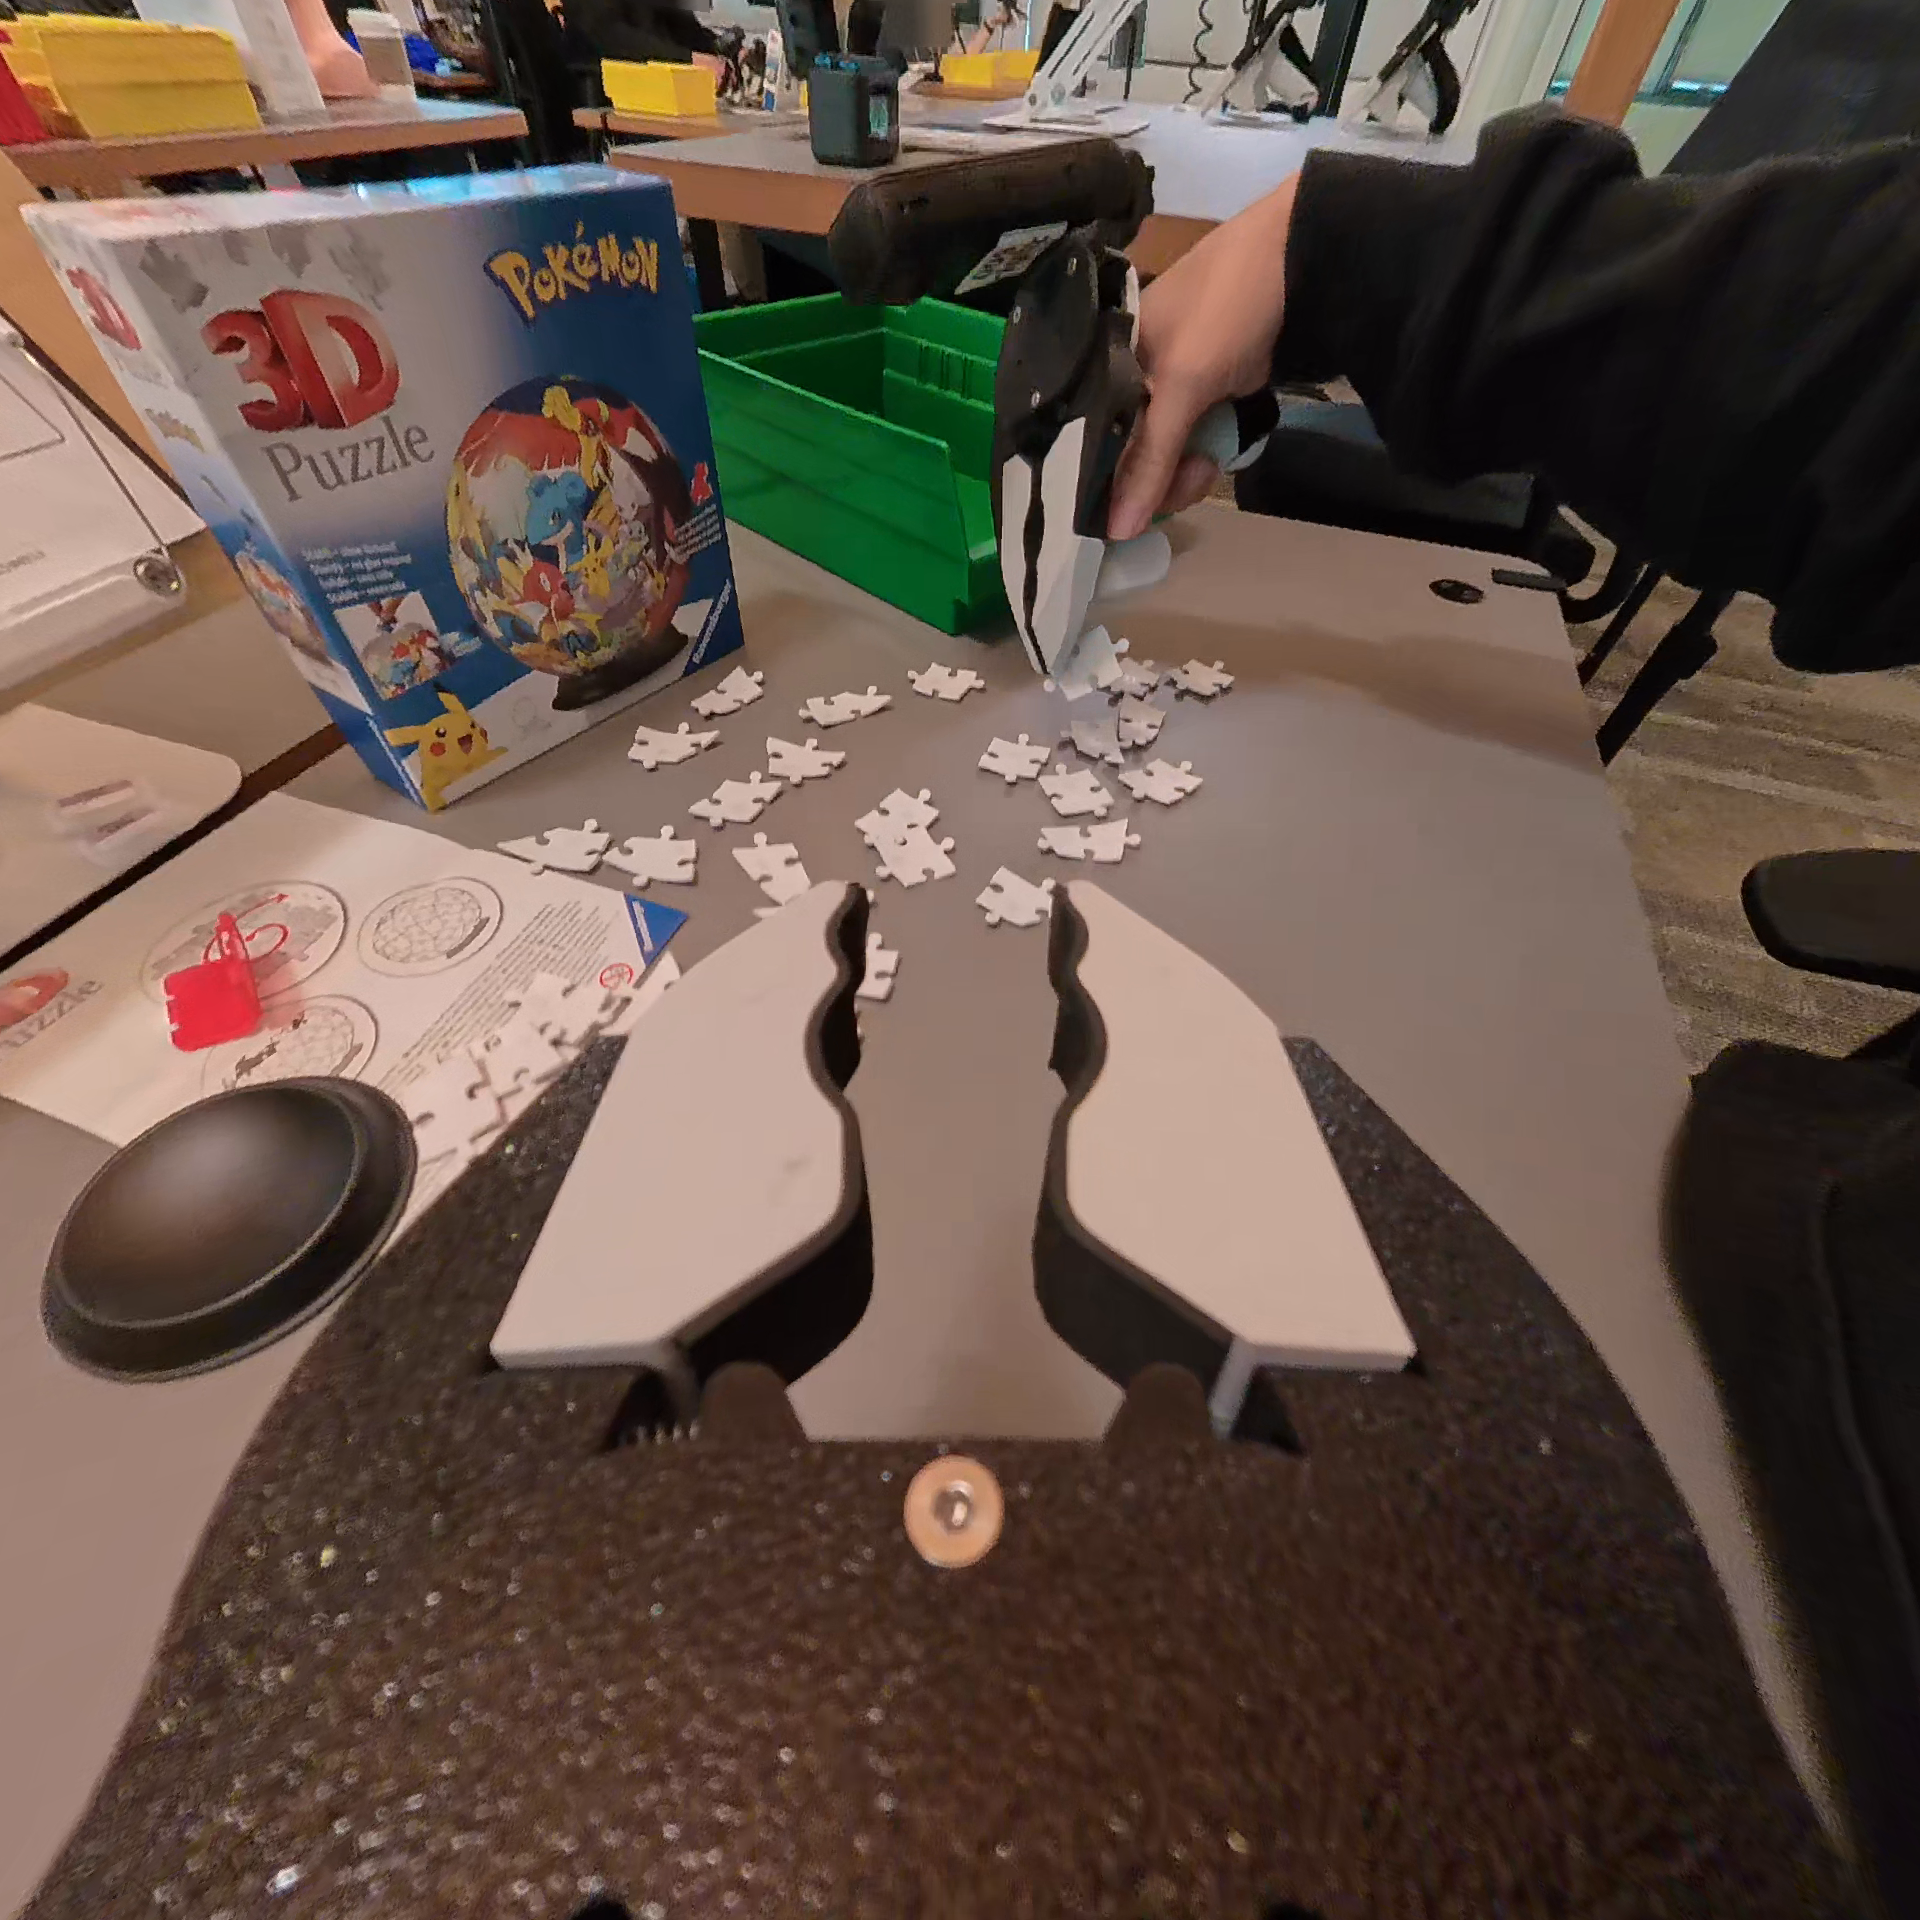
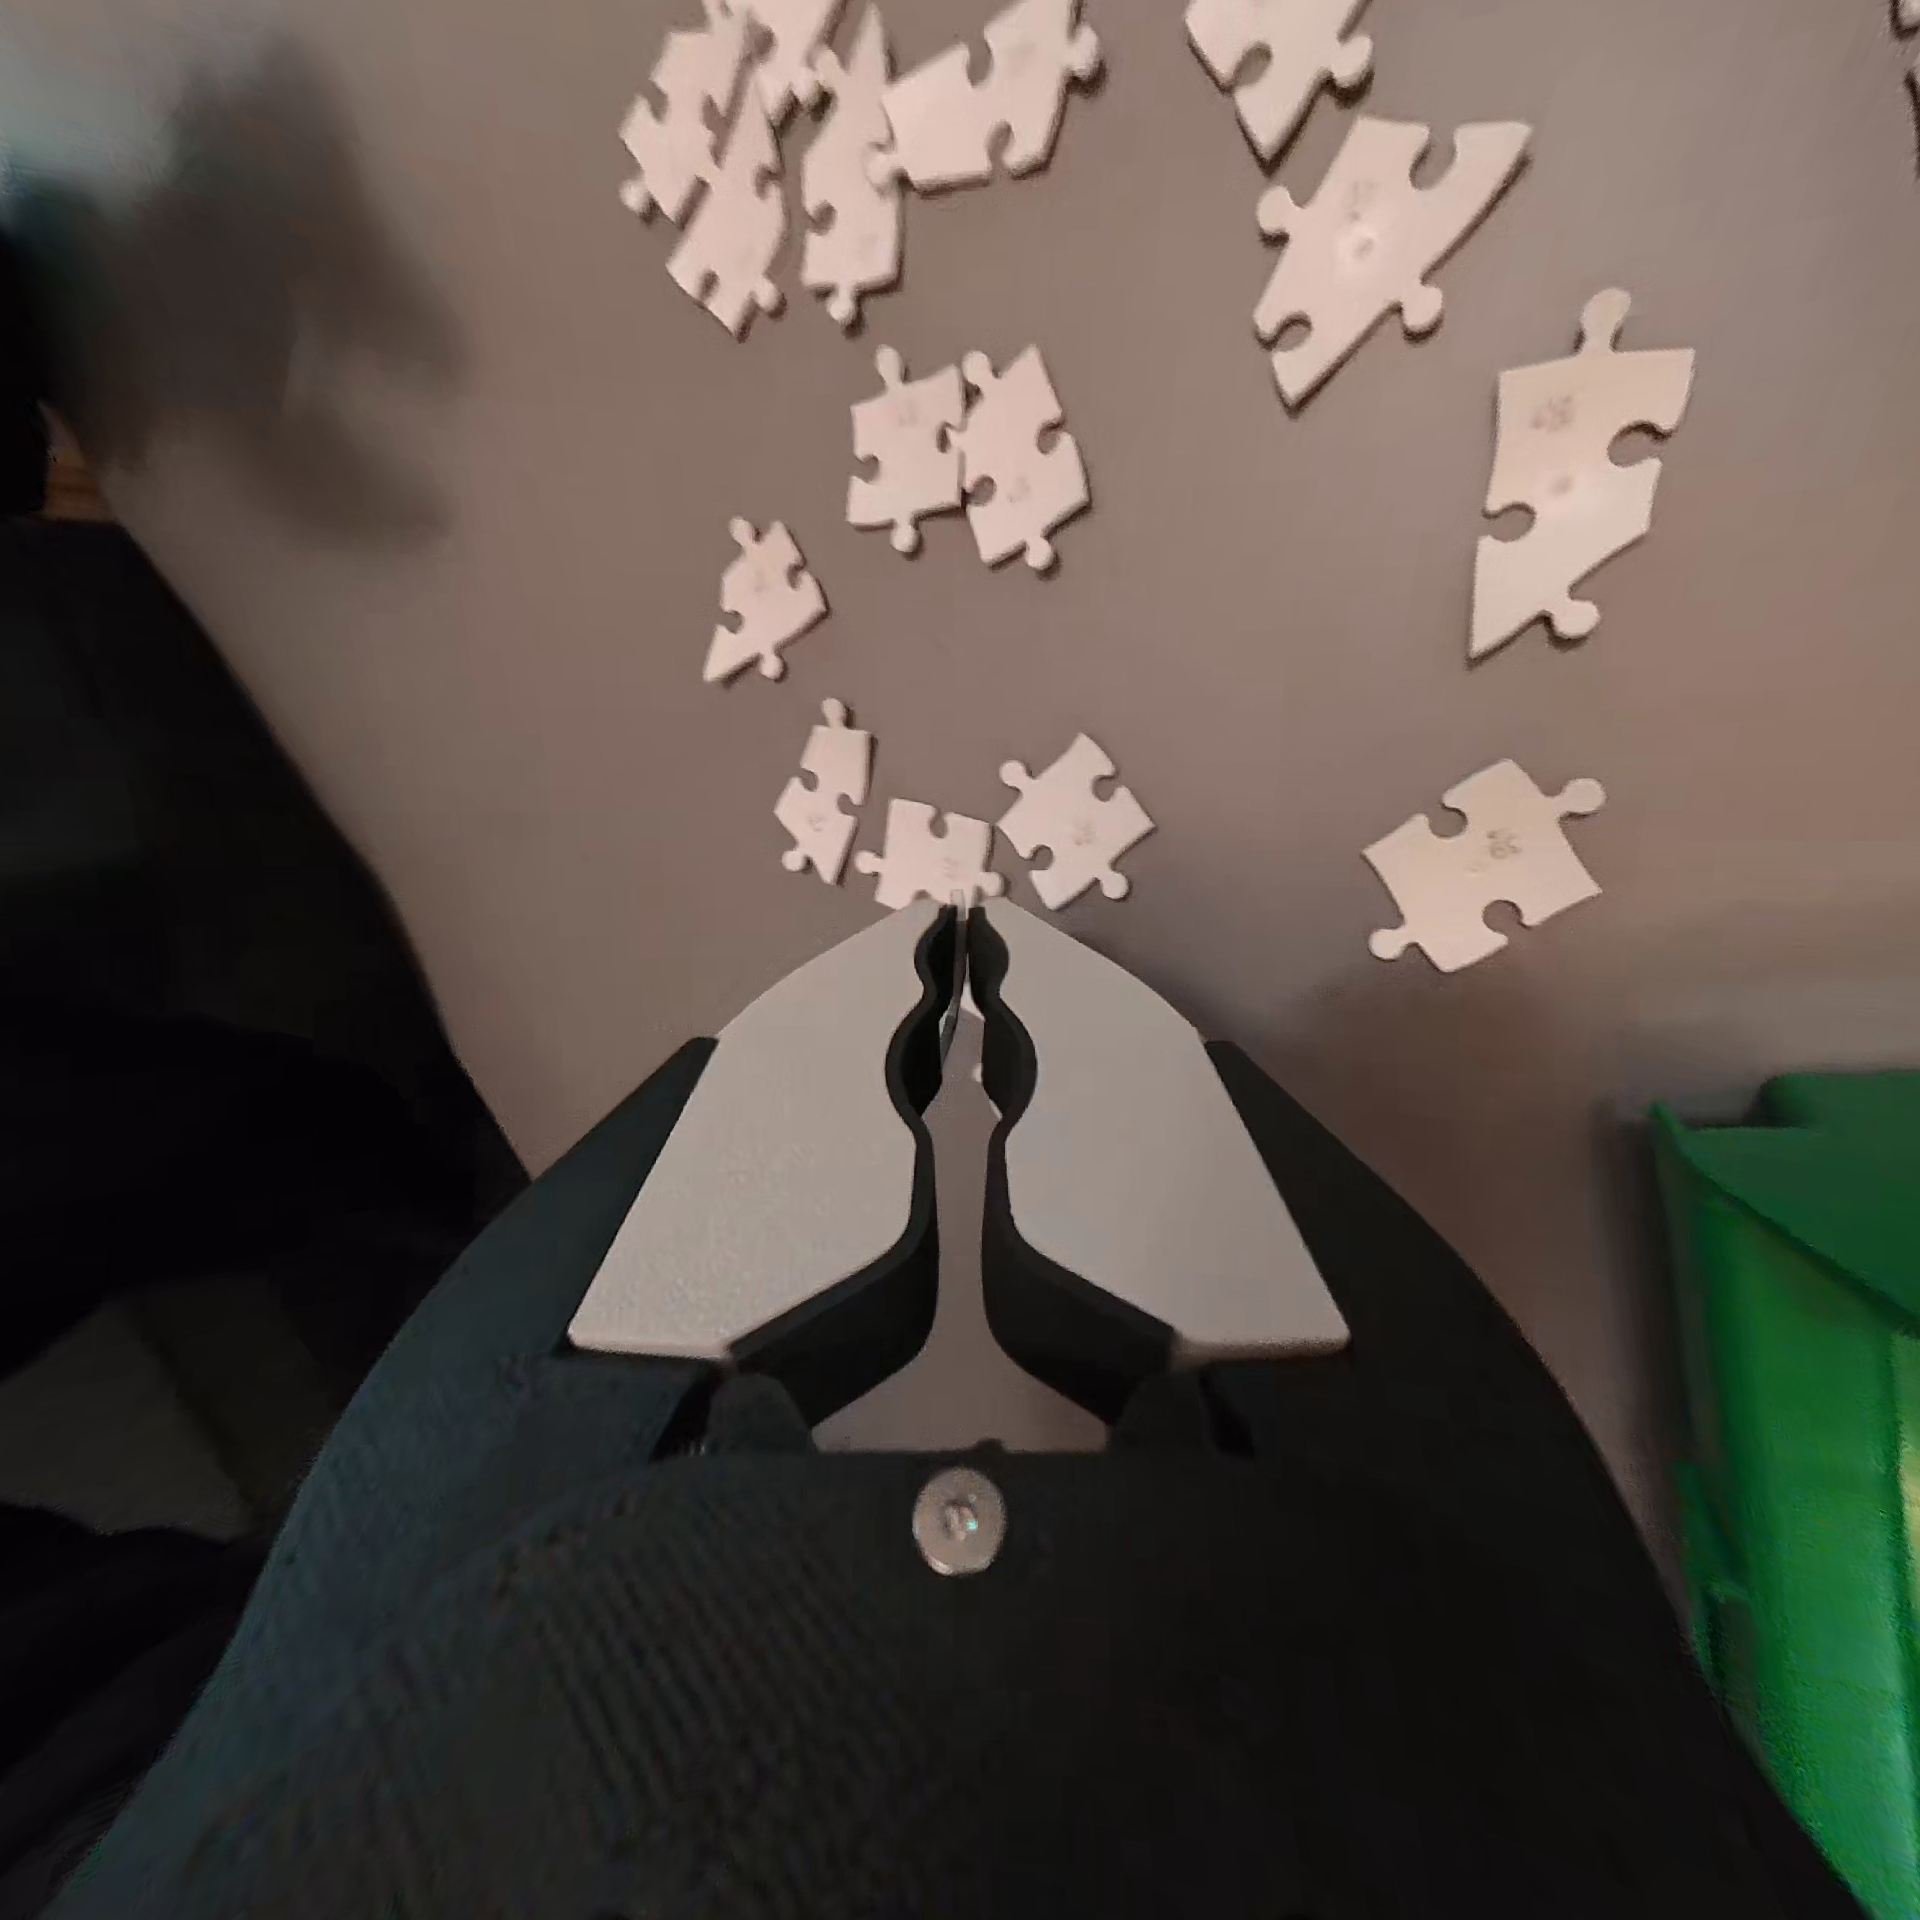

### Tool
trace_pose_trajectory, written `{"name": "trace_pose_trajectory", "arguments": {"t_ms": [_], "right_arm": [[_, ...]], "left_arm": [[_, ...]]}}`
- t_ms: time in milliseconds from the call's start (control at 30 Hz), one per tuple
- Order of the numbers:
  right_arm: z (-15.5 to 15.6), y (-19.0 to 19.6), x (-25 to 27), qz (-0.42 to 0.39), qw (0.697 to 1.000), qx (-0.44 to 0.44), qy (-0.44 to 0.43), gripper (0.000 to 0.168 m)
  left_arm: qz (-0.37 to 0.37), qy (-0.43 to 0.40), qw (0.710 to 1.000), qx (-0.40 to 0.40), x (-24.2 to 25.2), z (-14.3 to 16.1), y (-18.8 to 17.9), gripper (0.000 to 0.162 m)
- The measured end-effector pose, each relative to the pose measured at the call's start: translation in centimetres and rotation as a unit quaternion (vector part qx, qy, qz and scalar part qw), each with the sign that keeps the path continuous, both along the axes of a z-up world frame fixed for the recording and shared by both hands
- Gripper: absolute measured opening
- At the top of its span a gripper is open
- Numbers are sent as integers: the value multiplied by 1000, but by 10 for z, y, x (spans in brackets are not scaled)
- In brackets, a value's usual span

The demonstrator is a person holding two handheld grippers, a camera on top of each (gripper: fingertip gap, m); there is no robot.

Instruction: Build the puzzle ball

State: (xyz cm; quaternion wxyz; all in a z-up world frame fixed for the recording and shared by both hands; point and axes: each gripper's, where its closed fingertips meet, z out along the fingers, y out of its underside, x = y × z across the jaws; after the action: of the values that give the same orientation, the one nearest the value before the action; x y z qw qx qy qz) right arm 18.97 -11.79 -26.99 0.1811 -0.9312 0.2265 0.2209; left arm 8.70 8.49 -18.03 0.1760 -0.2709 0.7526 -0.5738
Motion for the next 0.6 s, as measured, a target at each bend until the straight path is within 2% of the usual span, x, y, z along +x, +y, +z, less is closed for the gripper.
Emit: {"name": "trace_pose_trajectory", "arguments": {"t_ms": [200,433,600], "right_arm": [[-6,-20,0,5,999,-42,-20,3],[8,-55,-16,-26,997,-19,-74,2],[6,-77,-32,-88,994,27,-67,2]], "left_arm": [[2,6,1000,-1,-6,-5,7,30],[-6,9,1000,11,-11,-13,8,28],[-18,14,1000,11,-14,-17,5,28]]}}
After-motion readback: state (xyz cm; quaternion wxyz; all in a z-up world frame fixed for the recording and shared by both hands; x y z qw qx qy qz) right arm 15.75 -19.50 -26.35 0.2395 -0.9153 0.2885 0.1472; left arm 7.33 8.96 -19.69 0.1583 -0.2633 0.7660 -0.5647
